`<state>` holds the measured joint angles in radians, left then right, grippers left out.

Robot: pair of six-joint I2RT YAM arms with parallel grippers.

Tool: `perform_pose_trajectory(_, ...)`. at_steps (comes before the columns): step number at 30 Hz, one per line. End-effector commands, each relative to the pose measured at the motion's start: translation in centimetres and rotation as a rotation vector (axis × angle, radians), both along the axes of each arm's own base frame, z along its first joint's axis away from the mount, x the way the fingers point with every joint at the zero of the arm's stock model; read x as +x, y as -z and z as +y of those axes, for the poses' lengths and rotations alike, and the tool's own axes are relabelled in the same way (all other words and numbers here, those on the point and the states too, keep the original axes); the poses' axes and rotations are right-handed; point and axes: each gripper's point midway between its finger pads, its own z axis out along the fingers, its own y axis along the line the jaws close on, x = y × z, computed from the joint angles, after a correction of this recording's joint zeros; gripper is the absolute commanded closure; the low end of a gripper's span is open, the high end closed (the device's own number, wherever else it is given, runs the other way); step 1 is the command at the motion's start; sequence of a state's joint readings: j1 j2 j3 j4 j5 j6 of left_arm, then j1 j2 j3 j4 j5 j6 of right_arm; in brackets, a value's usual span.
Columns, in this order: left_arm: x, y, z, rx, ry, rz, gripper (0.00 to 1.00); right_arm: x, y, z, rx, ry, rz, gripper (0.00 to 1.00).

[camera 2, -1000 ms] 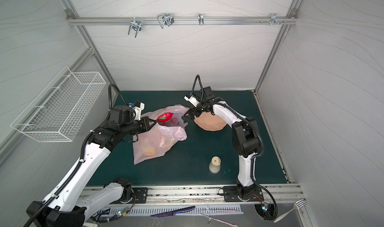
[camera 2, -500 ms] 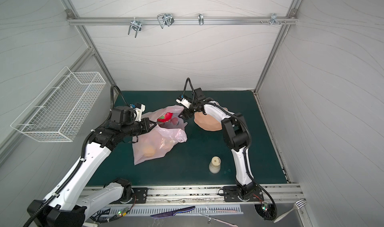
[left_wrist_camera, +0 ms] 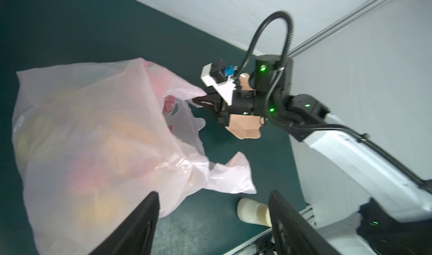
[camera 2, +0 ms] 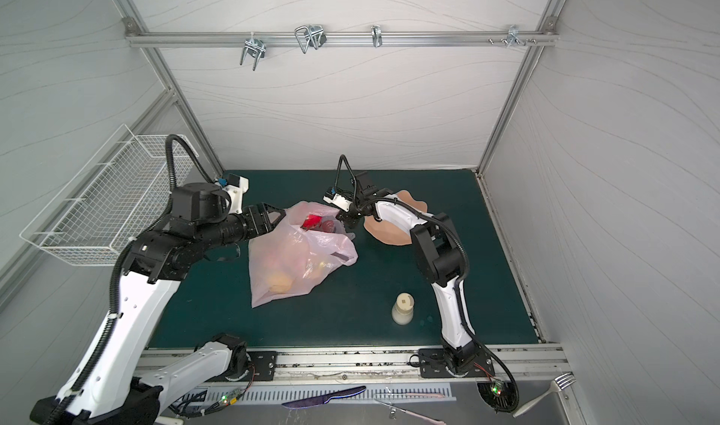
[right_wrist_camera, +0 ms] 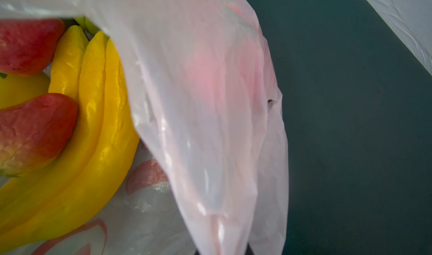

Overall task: Place the fruits into the plastic bag
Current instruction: Pick up the plastic bag from the center of the table.

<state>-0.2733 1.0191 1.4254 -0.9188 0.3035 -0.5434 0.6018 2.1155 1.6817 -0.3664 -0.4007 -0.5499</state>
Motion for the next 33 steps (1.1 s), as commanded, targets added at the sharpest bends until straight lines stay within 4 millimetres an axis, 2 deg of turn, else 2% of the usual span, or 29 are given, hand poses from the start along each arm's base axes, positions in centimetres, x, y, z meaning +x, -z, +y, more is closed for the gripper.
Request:
perform_pose_trajectory(1,-2.0,-0.4,-1.9,-0.12,0.06,0.092,0.24,-0.6,-3.4,-0.1,0.041,-0.027,-0.044,1.0)
perform_pose_trajectory(4,-3.3,0.4,-4.4,-0.208,0.121,0.181,0.24,-1.0,-3.5,-0.2,0.042,-0.024,-0.026,1.0)
perform_pose_trajectory(9,-4.4,4.0,-6.7,-0.333,0.076,0.467,0.27,-1.3,-3.5,-0.4,0.034,-0.022,-0.012,1.0)
perform_pose_trajectory(11,-4.7,4.2,-7.6,-0.357,0.073,0.508,0.27,-1.4,-3.6,-0.5,0.031,-0.025,-0.008,1.0)
perform_pose_trajectory(14,-4.9,5.2,-8.4,-0.297,0.055,0.54,0.27,-1.6,-3.7,-0.5,0.031,-0.028,-0.009,1.0)
perform_pose_trajectory(16,-5.3,6.8,-8.3,-0.202,0.034,0.585,0.28,-1.6,-4.0,-0.5,0.032,-0.025,-0.012,1.0)
perform_pose_trajectory(19,-5.2,8.2,-9.1,-0.16,0.017,0.615,0.28,-1.6,-4.2,-0.7,0.024,-0.02,-0.012,1.0)
perform_pose_trajectory(23,-4.4,10.1,-9.2,-0.172,-0.072,0.657,0.28,-1.9,-4.3,-0.5,0.017,-0.024,-0.014,1.0)
perform_pose_trajectory(28,-1.9,9.7,-9.7,-0.218,-0.158,0.623,0.27,-2.6,-3.9,-0.2,-0.009,-0.041,-0.019,1.0)
perform_pose_trajectory(33,-0.8,10.0,-8.9,-0.181,-0.241,0.613,0.25,-2.8,-3.8,-0.1,-0.018,-0.044,-0.021,1.0)
